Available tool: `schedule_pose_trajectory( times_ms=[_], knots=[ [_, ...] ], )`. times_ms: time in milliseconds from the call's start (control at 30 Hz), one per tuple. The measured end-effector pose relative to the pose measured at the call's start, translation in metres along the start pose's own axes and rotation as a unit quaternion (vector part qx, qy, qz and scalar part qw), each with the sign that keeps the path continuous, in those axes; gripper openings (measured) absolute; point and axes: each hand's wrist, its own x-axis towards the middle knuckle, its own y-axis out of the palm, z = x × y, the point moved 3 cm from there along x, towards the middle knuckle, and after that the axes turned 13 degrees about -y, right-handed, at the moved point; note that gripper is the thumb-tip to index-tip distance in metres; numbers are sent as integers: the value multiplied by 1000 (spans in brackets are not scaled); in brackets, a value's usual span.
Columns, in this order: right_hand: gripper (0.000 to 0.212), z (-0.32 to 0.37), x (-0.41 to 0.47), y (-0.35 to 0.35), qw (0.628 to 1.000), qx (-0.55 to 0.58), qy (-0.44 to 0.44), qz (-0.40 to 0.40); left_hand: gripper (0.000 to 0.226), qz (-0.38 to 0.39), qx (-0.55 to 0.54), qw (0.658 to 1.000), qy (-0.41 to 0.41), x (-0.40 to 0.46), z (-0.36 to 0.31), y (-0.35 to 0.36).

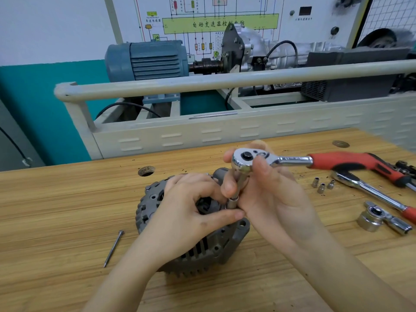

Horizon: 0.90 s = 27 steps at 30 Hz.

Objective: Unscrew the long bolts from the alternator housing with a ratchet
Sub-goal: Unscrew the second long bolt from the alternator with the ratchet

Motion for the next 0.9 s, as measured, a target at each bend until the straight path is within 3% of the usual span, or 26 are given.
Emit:
schedule_pose_trajectory(
  times_ms=[233,567,833,900],
  knots=[
    [35,-3,6,-5,997,61,40,-28,26,15,23,1000,-3,0,2,-1],
    [22,2,3,-2,999,44,-1,8,24,-8,0,1000,3,0,1,-1],
    [59,-3,3,5,999,-31,25,26,32,22,16,999,20,1,1,1],
    [52,-3,2,5,999,-39,22,15,25,16,15,1000,17,1,0,1]
  ],
)
